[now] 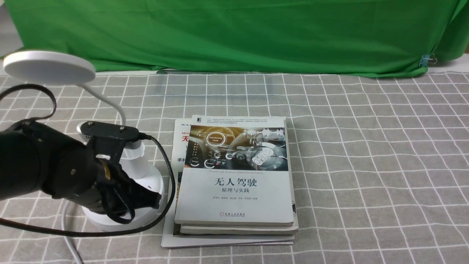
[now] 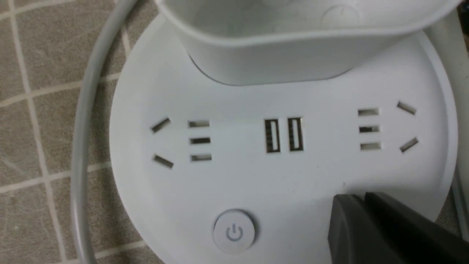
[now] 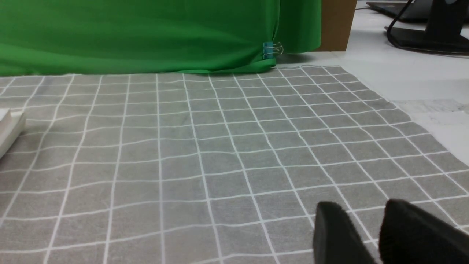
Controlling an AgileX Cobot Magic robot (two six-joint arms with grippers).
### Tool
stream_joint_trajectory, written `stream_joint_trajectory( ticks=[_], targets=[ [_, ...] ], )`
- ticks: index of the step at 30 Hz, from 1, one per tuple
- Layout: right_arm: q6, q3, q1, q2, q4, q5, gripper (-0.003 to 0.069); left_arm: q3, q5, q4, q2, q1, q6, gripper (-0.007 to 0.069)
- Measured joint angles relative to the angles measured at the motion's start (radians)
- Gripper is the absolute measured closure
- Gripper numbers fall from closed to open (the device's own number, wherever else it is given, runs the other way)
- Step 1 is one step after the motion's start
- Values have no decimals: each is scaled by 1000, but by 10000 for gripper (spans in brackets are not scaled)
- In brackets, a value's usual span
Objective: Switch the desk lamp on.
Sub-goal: Use the left arm to press the button switch on the lamp holder
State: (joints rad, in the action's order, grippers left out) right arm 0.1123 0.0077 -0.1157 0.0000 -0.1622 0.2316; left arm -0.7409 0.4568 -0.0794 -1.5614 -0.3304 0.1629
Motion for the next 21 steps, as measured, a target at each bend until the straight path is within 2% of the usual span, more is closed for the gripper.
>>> stream_joint_trajectory(
  ticks=[4,12,21],
  targets=[
    [0,0,0,0,0,0,414,-8,10,12,-11,1,-28,604],
    [0,0,0,0,0,0,414,-20,19,196,-24,62,-213,604],
    [0,0,0,0,0,0,414,-17,15,210,-7,70,-212,604]
  ],
)
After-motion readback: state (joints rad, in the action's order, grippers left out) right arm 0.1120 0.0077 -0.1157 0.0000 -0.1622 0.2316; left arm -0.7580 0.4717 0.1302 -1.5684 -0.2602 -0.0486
